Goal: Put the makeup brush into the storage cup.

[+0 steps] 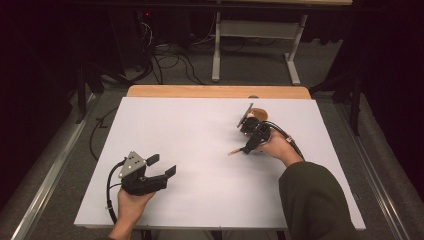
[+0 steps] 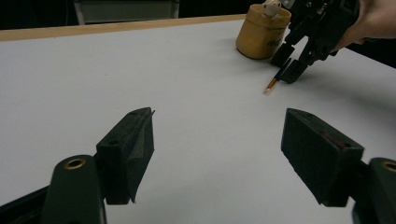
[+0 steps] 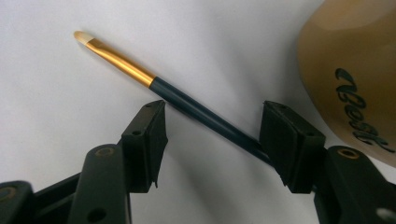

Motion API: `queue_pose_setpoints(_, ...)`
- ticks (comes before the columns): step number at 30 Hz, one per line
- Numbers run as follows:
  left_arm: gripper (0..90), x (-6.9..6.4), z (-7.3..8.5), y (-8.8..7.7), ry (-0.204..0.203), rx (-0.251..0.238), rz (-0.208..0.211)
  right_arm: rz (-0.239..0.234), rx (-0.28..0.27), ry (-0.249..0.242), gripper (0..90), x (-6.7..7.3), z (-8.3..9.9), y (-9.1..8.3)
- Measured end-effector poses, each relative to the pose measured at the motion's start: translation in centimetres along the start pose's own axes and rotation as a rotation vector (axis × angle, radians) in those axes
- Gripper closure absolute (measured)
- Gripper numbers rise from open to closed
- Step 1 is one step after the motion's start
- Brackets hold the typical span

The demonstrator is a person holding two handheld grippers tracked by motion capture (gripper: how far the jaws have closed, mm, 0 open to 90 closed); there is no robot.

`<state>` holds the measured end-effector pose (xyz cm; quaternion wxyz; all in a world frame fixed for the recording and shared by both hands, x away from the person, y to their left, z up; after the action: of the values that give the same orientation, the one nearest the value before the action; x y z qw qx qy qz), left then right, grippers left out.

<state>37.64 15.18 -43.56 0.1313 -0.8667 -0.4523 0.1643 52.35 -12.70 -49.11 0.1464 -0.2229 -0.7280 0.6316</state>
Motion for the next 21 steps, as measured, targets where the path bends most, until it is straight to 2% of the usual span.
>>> queue_pose_setpoints(10, 26.0, 0.0, 0.0, 0.0, 0.001, -0.001, -0.001, -0.004, 0.002, 0.001, 50.4, 0.3, 0.0, -0.1)
queue_pose_setpoints(13, 26.0, 0.0, 0.0, 0.0, 0.003, -0.001, -0.003, -0.007, 0.013, 0.001, 56.6, 0.7, 0.0, -0.1)
queue_pose_setpoints(21, 26.1, -0.1, 0.0, 0.0, 0.004, -0.002, -0.003, -0.013, 0.023, -0.001, 65.9, 1.2, 0.0, -0.2)
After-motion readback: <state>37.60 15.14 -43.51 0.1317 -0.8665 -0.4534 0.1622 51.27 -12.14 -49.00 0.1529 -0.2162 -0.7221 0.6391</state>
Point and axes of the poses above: each handheld gripper's, and its own axes: y roughly forward along the jaws, z roughly out of its underside, x roughly to its left, the point moved 10 cm from there along y, roughly forward along the jaws, and after that the axes turned 1 degree about -y, right-handed, at the moved point
